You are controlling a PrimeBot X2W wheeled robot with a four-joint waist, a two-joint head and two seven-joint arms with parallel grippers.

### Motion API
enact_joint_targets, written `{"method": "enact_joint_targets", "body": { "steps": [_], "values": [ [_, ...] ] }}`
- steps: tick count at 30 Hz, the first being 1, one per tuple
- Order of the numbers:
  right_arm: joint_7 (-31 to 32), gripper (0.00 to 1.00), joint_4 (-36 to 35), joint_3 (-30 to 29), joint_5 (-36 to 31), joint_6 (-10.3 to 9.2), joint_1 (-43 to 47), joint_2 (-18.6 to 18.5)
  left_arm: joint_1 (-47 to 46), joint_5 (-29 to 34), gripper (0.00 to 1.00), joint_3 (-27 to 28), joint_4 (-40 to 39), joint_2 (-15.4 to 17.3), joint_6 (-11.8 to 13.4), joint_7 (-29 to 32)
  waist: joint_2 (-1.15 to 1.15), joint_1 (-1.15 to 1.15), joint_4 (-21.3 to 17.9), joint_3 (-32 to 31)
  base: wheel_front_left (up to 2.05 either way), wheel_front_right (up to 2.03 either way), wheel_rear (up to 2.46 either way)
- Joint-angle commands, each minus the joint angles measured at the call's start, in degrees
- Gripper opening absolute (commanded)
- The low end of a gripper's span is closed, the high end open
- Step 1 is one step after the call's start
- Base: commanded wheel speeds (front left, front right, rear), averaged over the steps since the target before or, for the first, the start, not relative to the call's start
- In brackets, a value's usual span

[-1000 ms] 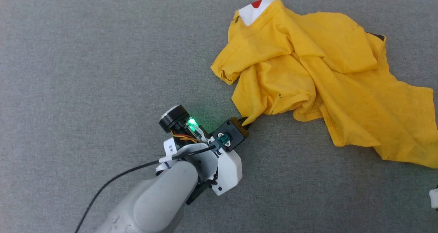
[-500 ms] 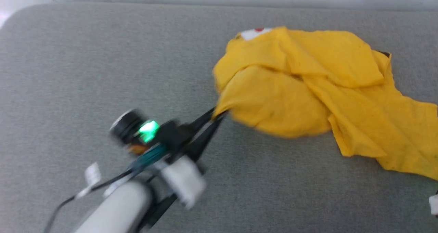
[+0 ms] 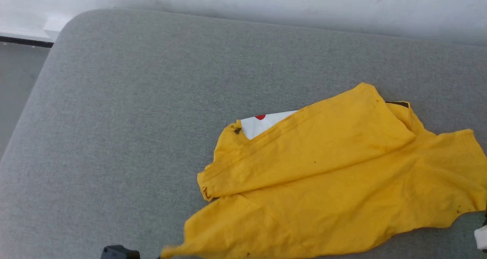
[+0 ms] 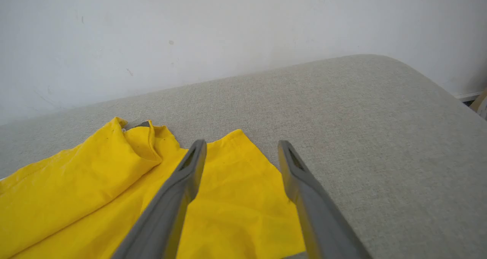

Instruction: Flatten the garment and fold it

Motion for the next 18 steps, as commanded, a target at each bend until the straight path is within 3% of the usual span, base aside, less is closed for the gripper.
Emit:
{"method": "enact_joint_targets", "body": {
  "steps": [1,6,9,12,14,18],
  "values": [
    [0.23,1.0,-0.22,0.01,-0.24,-0.05,0.54,0.09,-0.93,-0.13,1.0,0.39,0.21,-0.32,0.24,-0.49,0.0,0.01,0.77,-0.56,0.0,0.0,0.0],
    [1.1,1.0,-0.45,0.61,-0.5,-0.05,0.25,0.09,-3.3,-6.68,1.0,1.5,-2.65,-4.49,-3.31,-4.73,0.0,0.01,1.18,-0.89,0.0,0.0,0.0],
    [1.35,1.0,-0.92,0.88,-0.6,-0.05,-0.2,0.09,-5.88,-8.76,1.0,4.34,-5.16,-4.05,-5.29,-6.66,0.0,0.01,0.8,-0.24,0.0,0.0,0.0],
    [1.3,1.0,-0.86,1.03,-0.54,-0.05,-0.58,0.09,-10.7,-4.7,1.0,6.49,-4.77,-3.24,-5.53,-9.63,0.0,0.01,0.28,0.72,0.0,0.0,0.0],
    [1.11,1.0,-0.58,1.69,-0.31,-0.05,-1.32,0.09,-15.55,1.18,1.0,4.06,-1.81,-3.1,-6.32,-10.53,0.0,0.01,-0.8,1.94,0.0,0.0,0.0],
    [0.68,1.0,-0.22,1.98,-0.3,-0.05,-2.36,0.09,-20.84,2.8,1.0,-1.02,3.99,-4.77,-9.05,-7.76,0.0,0.01,-2.19,3.28,0.0,0.0,0.0]
  ]
}}
